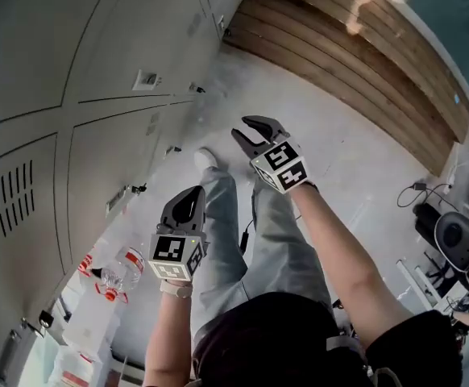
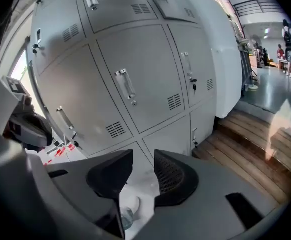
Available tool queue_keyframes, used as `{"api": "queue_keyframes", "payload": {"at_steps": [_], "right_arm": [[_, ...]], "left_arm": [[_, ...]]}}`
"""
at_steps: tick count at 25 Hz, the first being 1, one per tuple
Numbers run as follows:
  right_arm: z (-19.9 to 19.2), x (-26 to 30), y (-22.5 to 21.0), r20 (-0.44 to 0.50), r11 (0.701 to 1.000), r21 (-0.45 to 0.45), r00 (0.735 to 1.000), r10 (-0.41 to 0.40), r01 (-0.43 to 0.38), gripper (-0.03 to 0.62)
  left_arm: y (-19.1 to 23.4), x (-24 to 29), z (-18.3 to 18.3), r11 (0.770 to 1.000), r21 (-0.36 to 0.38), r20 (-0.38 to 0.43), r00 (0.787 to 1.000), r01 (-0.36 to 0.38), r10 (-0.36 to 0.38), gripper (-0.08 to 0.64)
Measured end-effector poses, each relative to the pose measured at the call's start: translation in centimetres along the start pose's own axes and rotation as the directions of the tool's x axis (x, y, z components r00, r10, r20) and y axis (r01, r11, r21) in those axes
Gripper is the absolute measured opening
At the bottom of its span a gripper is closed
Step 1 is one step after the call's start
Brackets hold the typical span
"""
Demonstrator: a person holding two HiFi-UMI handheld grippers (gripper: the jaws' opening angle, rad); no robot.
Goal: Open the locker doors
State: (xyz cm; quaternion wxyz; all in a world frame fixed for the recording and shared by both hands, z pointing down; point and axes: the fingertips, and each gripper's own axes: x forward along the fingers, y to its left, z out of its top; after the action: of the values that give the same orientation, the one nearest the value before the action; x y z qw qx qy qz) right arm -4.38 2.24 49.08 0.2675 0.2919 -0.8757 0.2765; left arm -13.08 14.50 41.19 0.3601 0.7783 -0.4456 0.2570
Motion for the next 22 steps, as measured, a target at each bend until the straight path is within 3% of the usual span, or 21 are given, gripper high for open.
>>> {"api": "queue_keyframes", "payload": {"at_steps": [7,13,22], "right_arm": [[-2.9,11.1,-2.5,-0.073,0.999,-0.016,0.997,0.032,-0.033,0.199],[-5.2,18.3,-4.4,-0.094,0.997,-0.043,0.994,0.058,-0.062,0.241],[-10.1,27.0,-6.5,-0.117,0.985,-0.122,0.987,0.110,-0.124,0.242]], "left_arm": [[6.8,6.8,-3.0,0.996,-0.079,-0.095,0.994,0.038,-0.045,0.020],[11.2,12.2,-5.2,0.999,-0.047,-0.184,0.983,0.001,-0.009,0.020],[15.5,18.1,-8.4,0.999,-0.032,-0.265,0.964,-0.037,0.027,0.020]]}}
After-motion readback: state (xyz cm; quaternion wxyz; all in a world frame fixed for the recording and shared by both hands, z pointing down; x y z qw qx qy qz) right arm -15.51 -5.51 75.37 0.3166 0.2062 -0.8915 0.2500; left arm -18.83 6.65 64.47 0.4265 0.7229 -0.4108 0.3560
